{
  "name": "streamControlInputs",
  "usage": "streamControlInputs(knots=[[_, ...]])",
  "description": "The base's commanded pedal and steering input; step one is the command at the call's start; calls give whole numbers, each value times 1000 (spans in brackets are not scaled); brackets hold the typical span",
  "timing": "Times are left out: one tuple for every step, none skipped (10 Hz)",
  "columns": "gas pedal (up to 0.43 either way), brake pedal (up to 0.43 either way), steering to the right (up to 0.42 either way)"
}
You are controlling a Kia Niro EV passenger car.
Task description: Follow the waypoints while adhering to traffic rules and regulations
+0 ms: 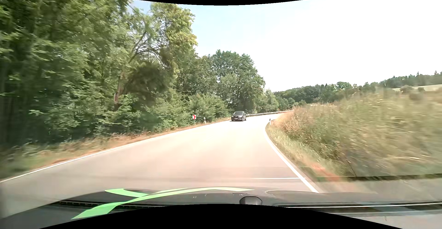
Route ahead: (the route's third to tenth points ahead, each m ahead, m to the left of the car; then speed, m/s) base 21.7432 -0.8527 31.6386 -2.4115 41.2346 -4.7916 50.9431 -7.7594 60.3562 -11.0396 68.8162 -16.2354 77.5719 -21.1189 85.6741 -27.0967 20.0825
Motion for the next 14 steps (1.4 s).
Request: streamControlInputs(knots=[[260,0,34],[260,0,34],[248,0,35],[228,0,34],[228,0,34],[209,0,34],[177,0,34],[169,0,34],[157,0,35],[138,0,34],[130,0,36],[130,0,39],[130,0,41],[138,0,42]])
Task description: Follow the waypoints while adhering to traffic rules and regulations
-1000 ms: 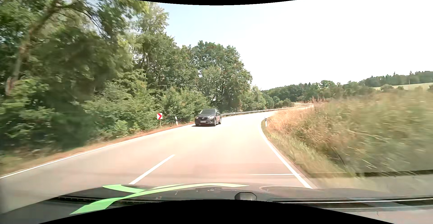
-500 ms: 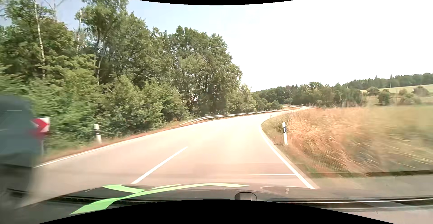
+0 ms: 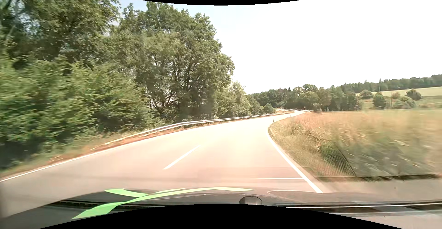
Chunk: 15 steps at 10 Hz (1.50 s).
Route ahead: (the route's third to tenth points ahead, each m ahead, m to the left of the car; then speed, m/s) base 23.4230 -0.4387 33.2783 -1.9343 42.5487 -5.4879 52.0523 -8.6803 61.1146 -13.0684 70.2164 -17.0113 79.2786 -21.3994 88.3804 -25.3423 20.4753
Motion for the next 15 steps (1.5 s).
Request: streamControlInputs(knots=[[157,0,42],[177,0,43],[197,0,43],[220,0,43],[228,0,43],[240,0,43],[240,0,43],[260,0,43],[268,0,43],[280,0,41],[280,0,38],[299,0,33],[311,0,34],[319,0,34],[319,0,33]])
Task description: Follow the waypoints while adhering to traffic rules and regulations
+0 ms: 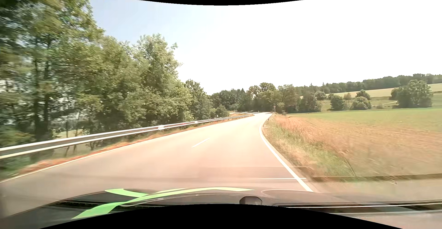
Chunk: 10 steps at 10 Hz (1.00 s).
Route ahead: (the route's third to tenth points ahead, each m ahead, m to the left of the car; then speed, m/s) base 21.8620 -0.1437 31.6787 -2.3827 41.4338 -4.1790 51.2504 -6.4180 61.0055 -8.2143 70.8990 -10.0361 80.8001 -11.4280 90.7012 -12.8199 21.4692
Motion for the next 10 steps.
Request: streamControlInputs(knots=[[331,0,32],[331,0,32],[339,0,33],[339,0,33],[339,0,34],[350,0,33],[358,0,34],[358,0,32],[358,0,31],[350,0,31]])
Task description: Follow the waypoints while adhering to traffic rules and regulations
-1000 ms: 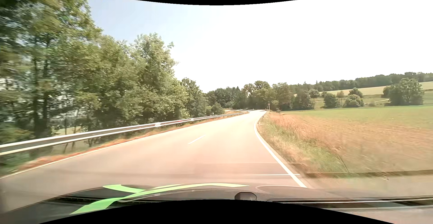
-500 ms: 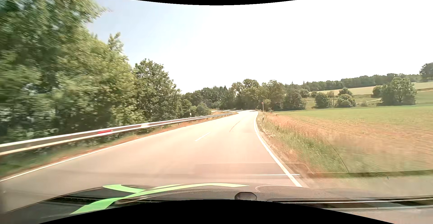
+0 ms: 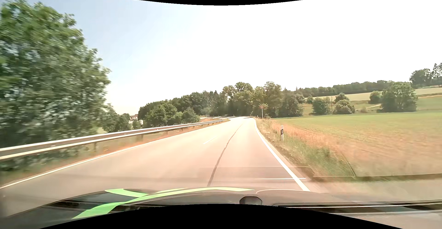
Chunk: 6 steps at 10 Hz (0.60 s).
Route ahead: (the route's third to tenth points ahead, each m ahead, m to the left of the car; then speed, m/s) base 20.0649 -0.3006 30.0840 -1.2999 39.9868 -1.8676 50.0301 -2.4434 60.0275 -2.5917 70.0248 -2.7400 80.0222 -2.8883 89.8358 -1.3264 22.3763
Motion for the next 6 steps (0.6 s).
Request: streamControlInputs(knots=[[287,0,28],[280,0,24],[280,0,20],[248,0,19],[220,0,19],[209,0,17]])
